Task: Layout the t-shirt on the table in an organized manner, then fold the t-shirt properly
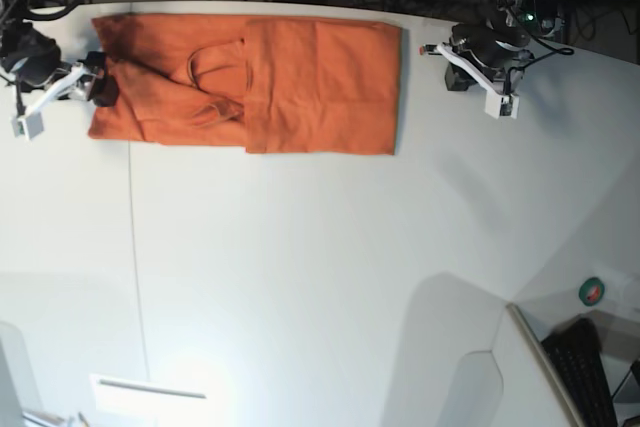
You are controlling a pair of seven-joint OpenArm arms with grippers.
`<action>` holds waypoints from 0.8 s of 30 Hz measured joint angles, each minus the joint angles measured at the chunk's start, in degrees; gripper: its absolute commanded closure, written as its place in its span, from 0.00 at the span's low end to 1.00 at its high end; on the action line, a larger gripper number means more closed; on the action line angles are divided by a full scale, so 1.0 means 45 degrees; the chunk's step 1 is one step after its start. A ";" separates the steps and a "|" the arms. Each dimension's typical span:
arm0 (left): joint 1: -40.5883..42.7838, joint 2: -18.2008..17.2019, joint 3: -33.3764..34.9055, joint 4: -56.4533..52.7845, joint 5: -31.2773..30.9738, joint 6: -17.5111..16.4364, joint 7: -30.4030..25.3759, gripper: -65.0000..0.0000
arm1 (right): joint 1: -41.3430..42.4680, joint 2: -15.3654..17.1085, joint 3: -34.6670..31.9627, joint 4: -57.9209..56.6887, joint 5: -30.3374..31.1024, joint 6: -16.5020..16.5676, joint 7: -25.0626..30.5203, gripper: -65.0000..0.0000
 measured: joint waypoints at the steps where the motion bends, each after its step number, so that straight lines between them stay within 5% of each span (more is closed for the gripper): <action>1: 0.0000 -0.0063 0.0209 -0.0039 0.0000 0.0015 -0.0024 1.00 | 0.0102 0.0029 -0.0015 -0.0311 0.0010 0.0005 0.0078 0.22; 3: -0.0078 -0.0063 0.0534 -0.0073 0.0034 0.0005 -0.0078 1.00 | 0.0194 0.0029 -0.0015 -0.1054 0.0015 0.0194 0.0170 0.22; 7: -0.0107 0.0112 0.0748 -0.0097 -0.0029 -0.0010 -0.0097 1.00 | 0.0291 -0.0005 0.0000 -0.2123 0.0238 0.1685 0.0291 0.22; 12: -0.0525 0.0112 0.0733 -0.0291 0.0141 0.0019 -0.0029 1.00 | 0.0384 0.0102 -0.0369 -0.2458 0.0233 0.2497 0.0369 0.36; 24: -0.0670 0.0321 0.2259 -0.0262 0.0126 0.0010 -0.0063 1.00 | 0.0408 -0.0389 -0.0782 -0.2487 0.0432 0.2667 0.0466 0.40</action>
